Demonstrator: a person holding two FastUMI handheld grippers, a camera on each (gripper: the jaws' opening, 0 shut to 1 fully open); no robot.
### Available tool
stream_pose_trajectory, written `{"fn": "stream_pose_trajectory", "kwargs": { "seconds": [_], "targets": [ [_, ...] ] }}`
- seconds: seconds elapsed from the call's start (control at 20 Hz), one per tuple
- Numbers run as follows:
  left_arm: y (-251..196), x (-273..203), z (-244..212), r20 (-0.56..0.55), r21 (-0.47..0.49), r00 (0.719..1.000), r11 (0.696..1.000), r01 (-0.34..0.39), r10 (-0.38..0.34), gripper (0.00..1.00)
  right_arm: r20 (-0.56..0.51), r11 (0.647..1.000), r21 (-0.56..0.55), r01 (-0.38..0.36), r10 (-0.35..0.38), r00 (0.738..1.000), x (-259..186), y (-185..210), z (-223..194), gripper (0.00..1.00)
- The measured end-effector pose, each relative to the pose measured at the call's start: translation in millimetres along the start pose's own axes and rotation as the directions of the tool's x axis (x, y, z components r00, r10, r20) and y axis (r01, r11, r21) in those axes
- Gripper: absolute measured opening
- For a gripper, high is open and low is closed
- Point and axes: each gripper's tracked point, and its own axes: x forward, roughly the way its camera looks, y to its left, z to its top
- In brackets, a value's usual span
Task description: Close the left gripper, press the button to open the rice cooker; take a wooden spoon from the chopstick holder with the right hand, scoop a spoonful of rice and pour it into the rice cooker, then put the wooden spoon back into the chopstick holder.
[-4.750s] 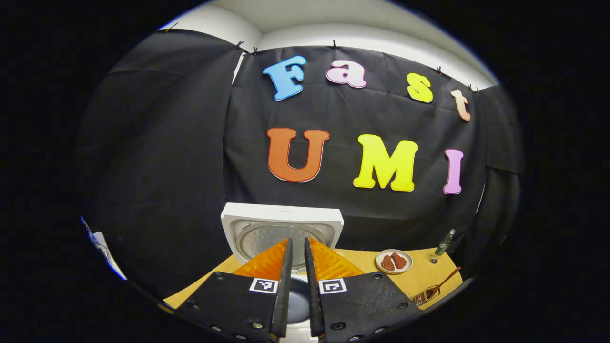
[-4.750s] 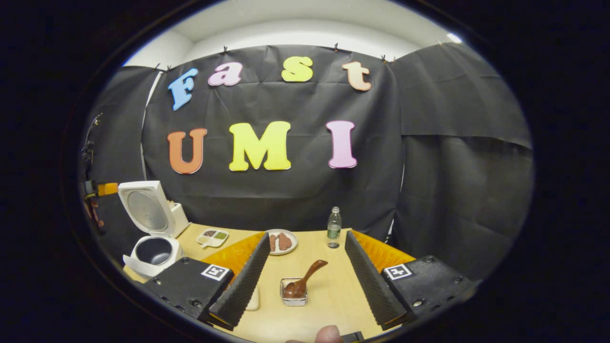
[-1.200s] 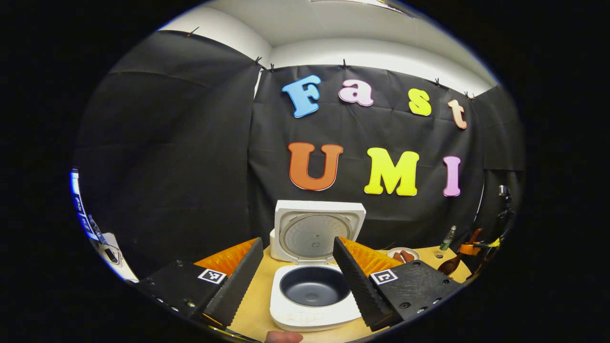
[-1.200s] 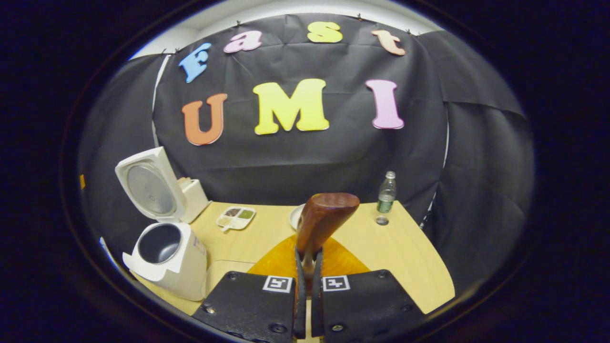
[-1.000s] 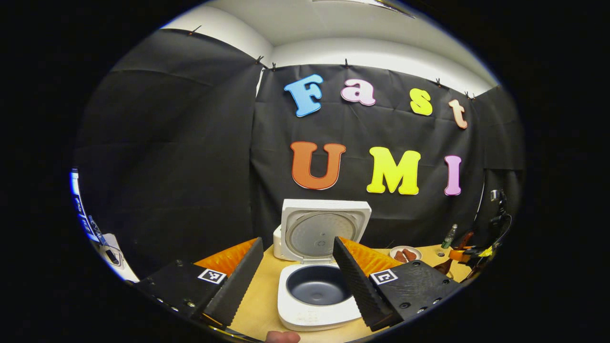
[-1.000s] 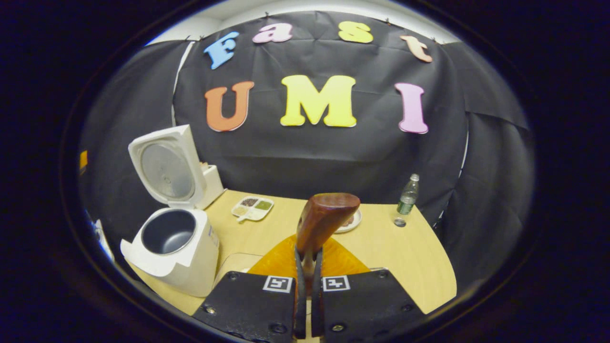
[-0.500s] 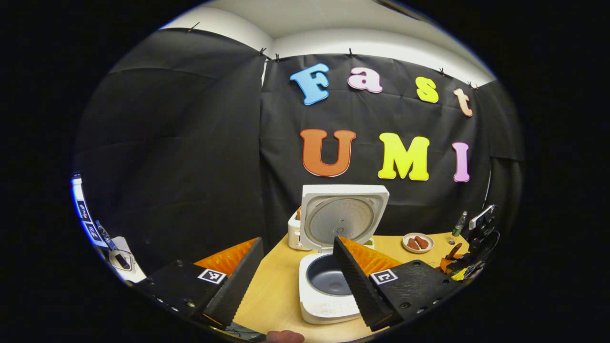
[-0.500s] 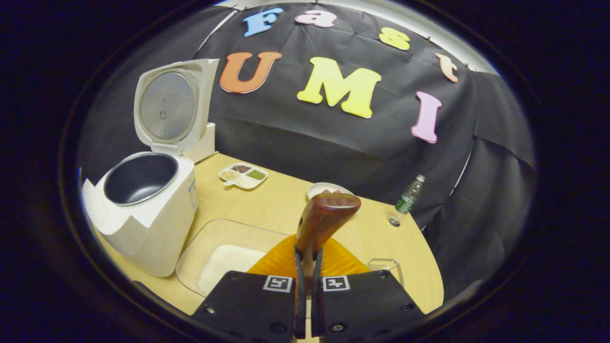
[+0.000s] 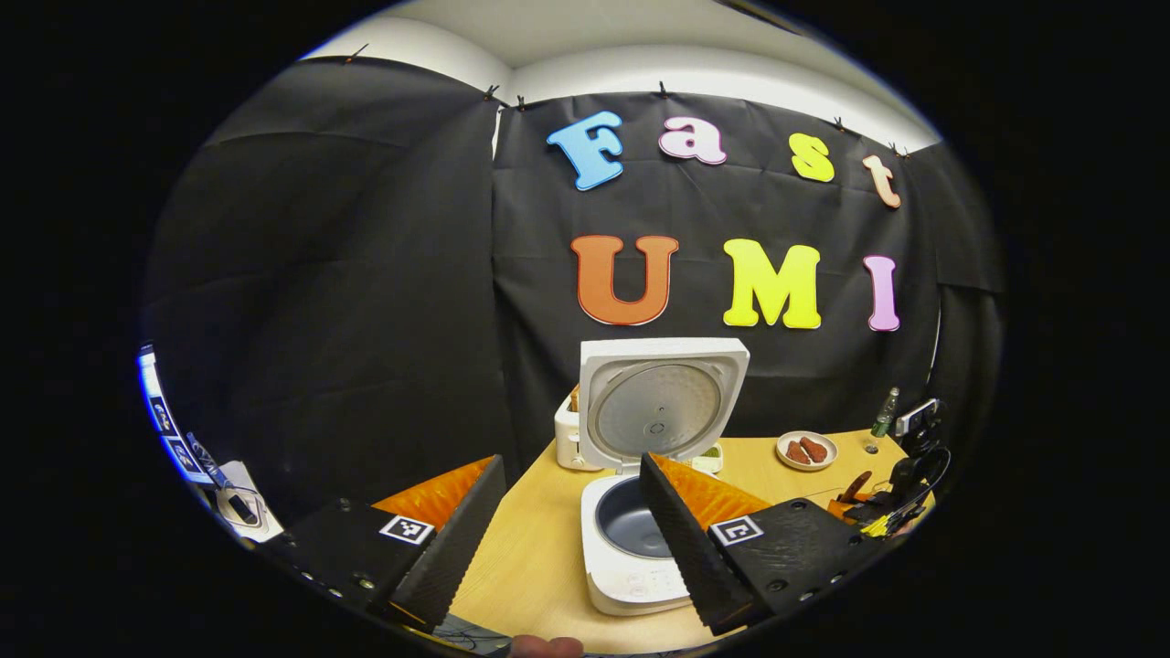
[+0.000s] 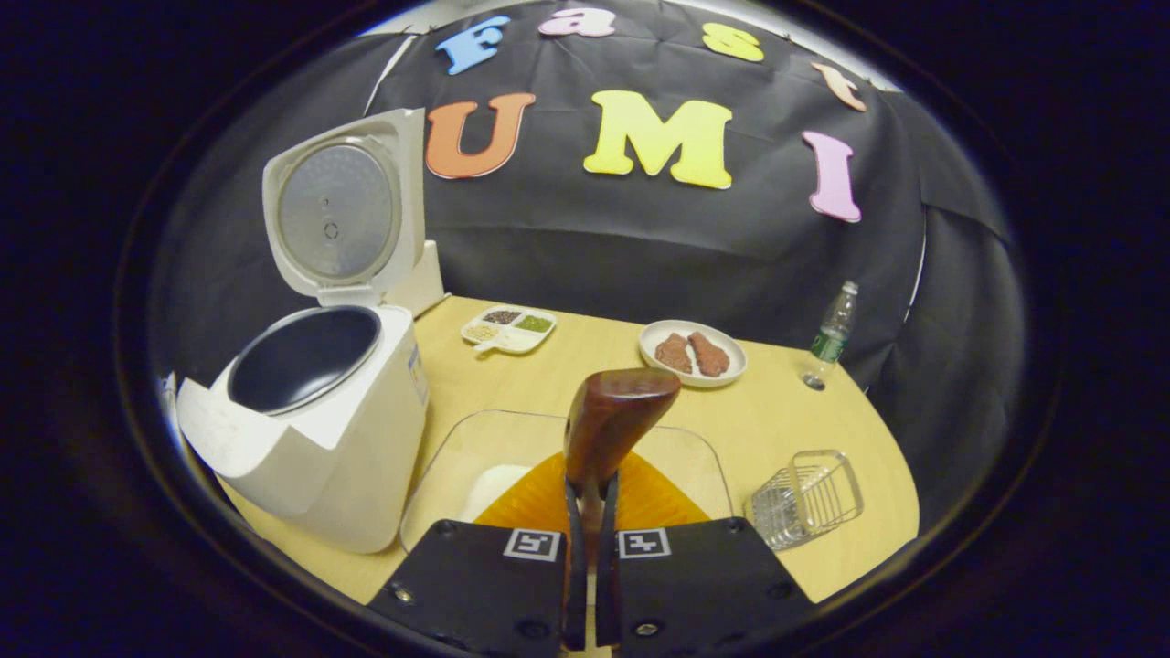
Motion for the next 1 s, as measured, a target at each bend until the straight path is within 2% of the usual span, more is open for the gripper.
{"fn": "stream_pose_trajectory", "kwargs": {
  "seconds": [0.1, 0.2, 0.4, 0.5, 0.75, 0.8, 1.0],
  "targets": [
    [0.4, -0.7, -3.1, -0.007, -0.004, 1.0, 1.0, -0.002, 0.002, 0.94, -0.02, 0.995, 0.09, -0.033, 0.035, 0.999, -1.8, 6.5, -2.0, 0.1],
    [-0.1, -2.1, -3.2, -0.01, -0.003, 1.0, 1.0, -0.004, 0.004, 0.94, -0.037, 0.974, 0.215, -0.07, 0.079, 0.996, -2.7, 12.6, -2.9, 0.1],
    [-2.9, -6.6, -1.0, -0.004, -0.004, 1.0, 1.0, -0.003, 0.003, 0.94, -0.053, 0.89, 0.44, -0.12, 0.159, 0.986, -1.4, 18.0, -2.3, 0.09],
    [-6.6, -8.7, -0.2, -0.004, -0.005, 1.0, 1.0, -0.004, 0.004, 0.94, -0.052, 0.834, 0.534, -0.136, 0.193, 0.98, -1.1, 17.1, -3.9, 0.1],
    [-18.2, -16.3, 5.8, 0.002, -0.005, 1.0, 1.0, -0.011, 0.011, 0.94, -0.055, 0.645, 0.756, -0.112, 0.233, 0.971, 5.8, -10.8, -16.6, 0.09],
    [-21.5, -17.8, 7.0, 0.005, -0.003, 1.0, 1.0, -0.013, 0.013, 0.94, -0.054, 0.62, 0.778, -0.105, 0.233, 0.971, 4.4, -16.5, -18.8, 0.1],
    [-37.3, -22.4, 14.9, 0.018, -0.008, 1.0, 1.0, -0.015, 0.016, 0.94, -0.025, 0.556, 0.824, -0.112, 0.232, 0.972, -9.1, -44.4, -12.2, 0.1]
  ]
}}
